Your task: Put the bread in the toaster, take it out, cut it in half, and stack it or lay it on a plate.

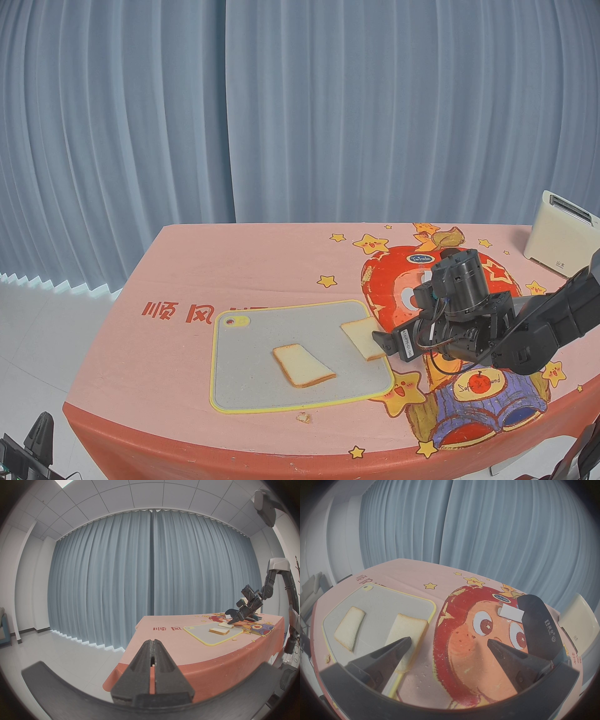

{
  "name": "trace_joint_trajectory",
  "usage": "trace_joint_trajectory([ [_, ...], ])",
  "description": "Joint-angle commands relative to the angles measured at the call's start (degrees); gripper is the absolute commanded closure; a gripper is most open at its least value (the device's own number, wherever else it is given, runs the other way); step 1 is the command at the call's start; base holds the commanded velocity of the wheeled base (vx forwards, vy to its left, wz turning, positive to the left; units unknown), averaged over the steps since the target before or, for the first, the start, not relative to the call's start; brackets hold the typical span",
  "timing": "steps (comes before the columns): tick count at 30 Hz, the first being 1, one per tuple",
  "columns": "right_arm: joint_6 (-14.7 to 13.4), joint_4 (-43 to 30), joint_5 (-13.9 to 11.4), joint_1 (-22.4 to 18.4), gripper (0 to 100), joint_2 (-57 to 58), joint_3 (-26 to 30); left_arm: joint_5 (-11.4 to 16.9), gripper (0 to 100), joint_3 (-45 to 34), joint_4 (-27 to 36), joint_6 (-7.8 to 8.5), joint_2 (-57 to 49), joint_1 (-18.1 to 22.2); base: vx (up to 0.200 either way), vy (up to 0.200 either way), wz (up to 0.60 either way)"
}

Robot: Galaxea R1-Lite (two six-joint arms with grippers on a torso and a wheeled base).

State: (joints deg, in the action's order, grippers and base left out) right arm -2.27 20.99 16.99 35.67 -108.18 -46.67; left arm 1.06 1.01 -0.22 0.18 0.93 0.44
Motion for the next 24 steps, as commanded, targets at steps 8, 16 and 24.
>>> trace_joint_trajectory([
  [8, -0.02, 0.01, 0.06, 0.10, 0, -0.63, -0.09, -0.01, 100, -1.01, -0.04, -0.01, -0.93, 0.00, 0.000, 0.000, 0.00],
  [16, -0.02, 0.10, 0.14, 0.19, 100, -1.33, -0.44, -0.01, 100, -1.01, -0.04, -0.01, -0.93, 0.09, 0.000, 0.000, 0.00],
  [24, -0.11, 0.45, -0.03, 3.27, 100, -1.33, -0.62, -0.01, 100, -1.01, -0.04, -0.01, -0.93, 0.09, 0.000, 0.000, 0.00],
])
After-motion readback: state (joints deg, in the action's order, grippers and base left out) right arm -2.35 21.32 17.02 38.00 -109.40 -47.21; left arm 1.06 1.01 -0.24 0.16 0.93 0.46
